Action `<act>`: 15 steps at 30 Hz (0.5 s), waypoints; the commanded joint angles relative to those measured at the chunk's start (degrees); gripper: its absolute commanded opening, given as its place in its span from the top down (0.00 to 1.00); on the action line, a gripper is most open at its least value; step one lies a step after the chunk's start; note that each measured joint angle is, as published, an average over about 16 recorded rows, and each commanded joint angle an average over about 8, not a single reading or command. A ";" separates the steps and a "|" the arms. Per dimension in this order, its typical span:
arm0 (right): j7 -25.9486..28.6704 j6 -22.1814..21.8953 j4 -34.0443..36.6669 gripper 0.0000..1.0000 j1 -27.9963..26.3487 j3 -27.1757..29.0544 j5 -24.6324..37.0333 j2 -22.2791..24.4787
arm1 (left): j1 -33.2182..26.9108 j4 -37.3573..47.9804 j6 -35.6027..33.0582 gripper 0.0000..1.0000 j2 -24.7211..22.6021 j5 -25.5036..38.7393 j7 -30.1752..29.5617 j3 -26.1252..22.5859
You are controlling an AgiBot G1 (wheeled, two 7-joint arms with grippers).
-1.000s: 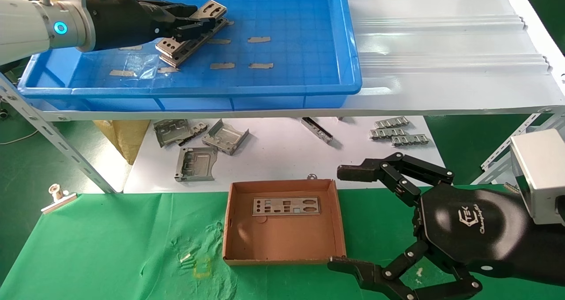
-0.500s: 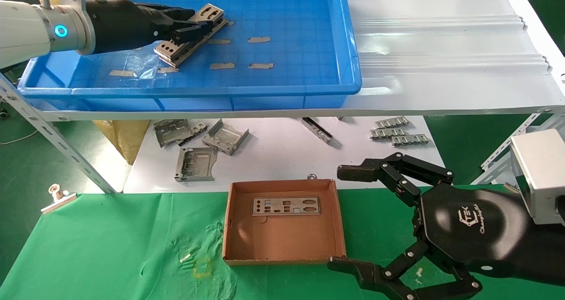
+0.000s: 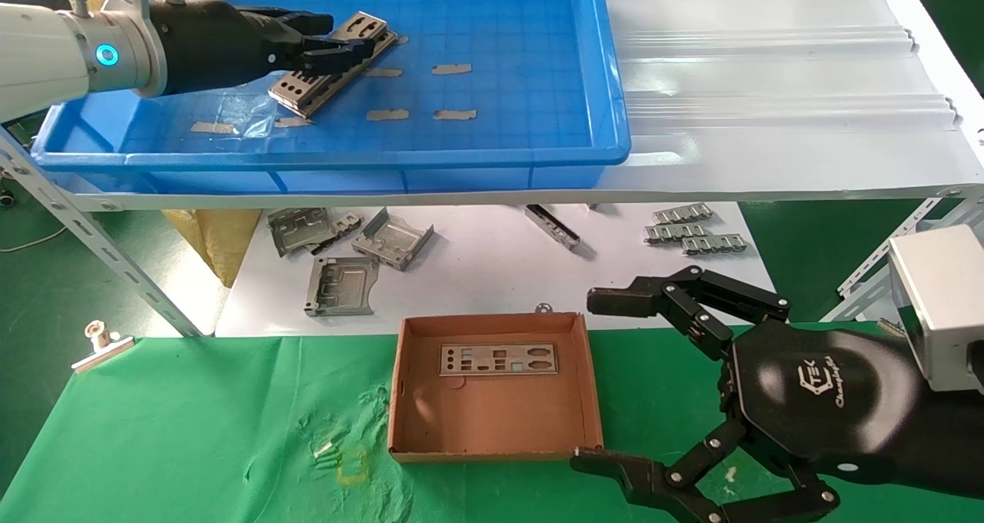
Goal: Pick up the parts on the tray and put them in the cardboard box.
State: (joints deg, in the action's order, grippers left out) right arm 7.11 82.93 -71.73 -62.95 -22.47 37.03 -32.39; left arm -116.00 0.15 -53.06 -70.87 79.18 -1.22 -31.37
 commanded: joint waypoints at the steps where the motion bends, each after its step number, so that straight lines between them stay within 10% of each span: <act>1: 0.00 0.00 0.00 0.00 0.00 0.00 0.00 0.00 | -0.09 -0.11 -0.25 0.00 0.03 -0.11 -0.06 0.08; 5: 0.00 0.00 0.00 0.00 0.00 0.00 0.00 0.00 | -0.15 -0.18 -0.43 0.07 0.17 -0.23 -0.04 0.16; 12: 0.00 0.00 0.00 0.00 0.00 0.00 0.00 0.00 | -0.10 -0.03 -0.05 0.91 0.30 -0.12 -0.06 0.09; 15: 0.00 0.00 0.00 0.00 0.00 0.00 0.00 0.00 | -0.03 0.08 0.15 1.00 0.24 -0.01 -0.18 0.01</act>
State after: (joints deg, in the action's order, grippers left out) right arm 7.11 82.93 -71.73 -62.95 -22.47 37.03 -32.39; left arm -116.06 0.20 -52.99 -70.64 79.15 -1.43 -31.35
